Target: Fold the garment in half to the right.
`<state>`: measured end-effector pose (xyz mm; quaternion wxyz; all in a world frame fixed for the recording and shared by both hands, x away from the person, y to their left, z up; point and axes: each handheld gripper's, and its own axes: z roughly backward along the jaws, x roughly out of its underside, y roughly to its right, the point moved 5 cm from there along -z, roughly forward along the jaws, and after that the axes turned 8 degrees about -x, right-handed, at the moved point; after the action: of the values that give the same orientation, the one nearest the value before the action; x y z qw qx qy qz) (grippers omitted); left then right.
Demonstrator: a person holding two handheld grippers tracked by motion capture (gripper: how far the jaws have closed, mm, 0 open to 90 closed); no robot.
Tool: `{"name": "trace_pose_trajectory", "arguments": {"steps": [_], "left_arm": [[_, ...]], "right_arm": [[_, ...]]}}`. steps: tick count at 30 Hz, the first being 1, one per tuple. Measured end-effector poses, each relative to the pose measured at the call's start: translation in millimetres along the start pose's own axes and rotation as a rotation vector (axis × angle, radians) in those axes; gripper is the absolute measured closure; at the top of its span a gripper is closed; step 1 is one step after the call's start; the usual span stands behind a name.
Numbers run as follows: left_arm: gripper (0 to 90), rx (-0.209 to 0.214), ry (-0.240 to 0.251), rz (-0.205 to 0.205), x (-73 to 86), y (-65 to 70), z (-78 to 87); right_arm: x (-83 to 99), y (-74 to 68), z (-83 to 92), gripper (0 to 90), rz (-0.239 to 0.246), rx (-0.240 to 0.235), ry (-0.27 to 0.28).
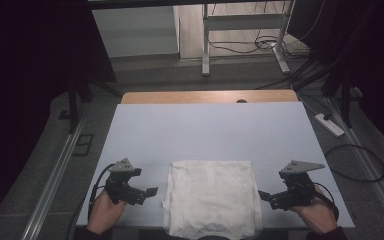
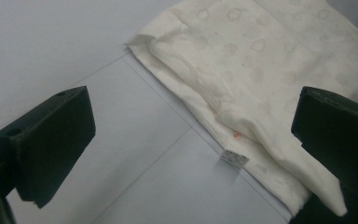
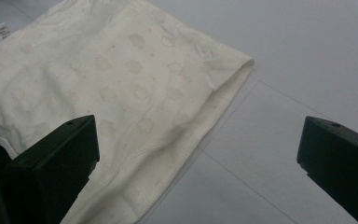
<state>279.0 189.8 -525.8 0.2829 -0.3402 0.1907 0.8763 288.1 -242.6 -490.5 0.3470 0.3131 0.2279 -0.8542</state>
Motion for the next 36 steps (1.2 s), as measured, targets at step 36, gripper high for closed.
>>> {"name": "trace_pose_trajectory", "arguments": {"steps": [36], "left_arm": [[0.0,-0.023,-0.052,-0.007,-45.2,-17.0,-65.1]], "right_arm": [[-35.6,31.9,-57.2,0.0,0.01,0.013,-0.079]]}}
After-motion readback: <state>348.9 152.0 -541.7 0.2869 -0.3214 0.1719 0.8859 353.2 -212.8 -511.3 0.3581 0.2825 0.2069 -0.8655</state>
